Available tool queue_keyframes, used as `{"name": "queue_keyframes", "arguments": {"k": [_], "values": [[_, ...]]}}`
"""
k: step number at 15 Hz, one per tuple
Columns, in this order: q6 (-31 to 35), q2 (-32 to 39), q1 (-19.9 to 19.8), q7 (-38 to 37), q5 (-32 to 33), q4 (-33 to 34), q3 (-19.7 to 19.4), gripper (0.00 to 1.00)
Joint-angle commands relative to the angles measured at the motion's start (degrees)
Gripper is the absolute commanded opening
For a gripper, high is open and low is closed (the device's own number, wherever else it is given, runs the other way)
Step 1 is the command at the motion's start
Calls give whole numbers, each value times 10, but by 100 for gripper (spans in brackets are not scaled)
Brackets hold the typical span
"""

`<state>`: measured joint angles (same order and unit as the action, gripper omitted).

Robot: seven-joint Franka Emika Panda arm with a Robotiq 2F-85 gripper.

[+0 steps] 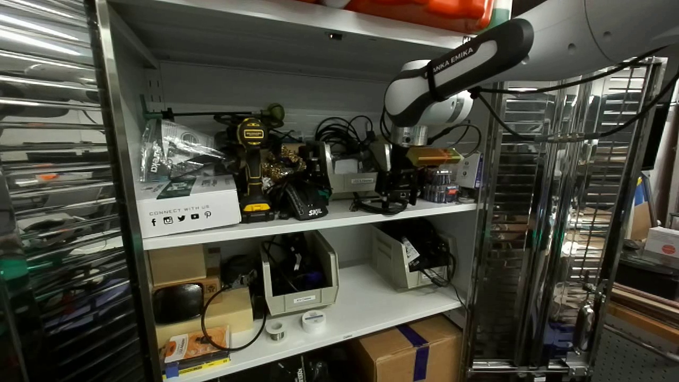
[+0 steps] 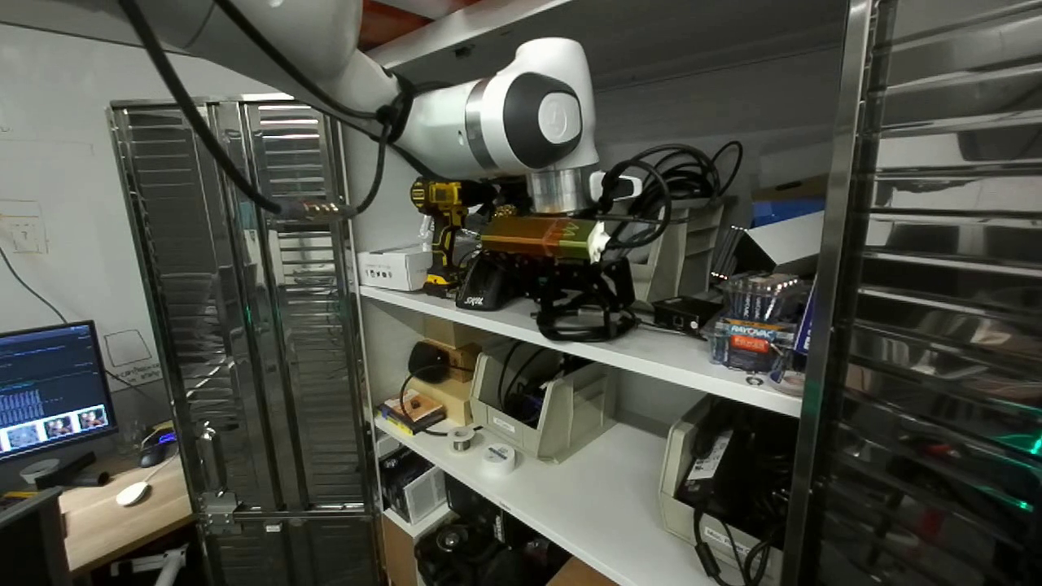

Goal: Put the black cable inside the tool box on the first shelf

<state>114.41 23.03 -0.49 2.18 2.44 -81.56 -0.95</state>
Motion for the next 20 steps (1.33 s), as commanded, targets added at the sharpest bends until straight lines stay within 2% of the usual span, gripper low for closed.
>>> {"name": "queue_keyframes", "arguments": {"k": [1,3,4,5,8,13,16,20], "values": [[-37,19,0,-4,1,44,1,100],[-46,22,2,-9,4,50,-1,100],[-47,24,3,-11,7,52,-1,91],[-53,26,4,-11,8,55,-1,74],[-65,30,6,-20,13,63,-3,49],[-83,30,5,-16,17,71,-2,13],[-68,11,12,-19,43,46,-7,9],[10,-42,14,7,77,-34,-3,9]]}}
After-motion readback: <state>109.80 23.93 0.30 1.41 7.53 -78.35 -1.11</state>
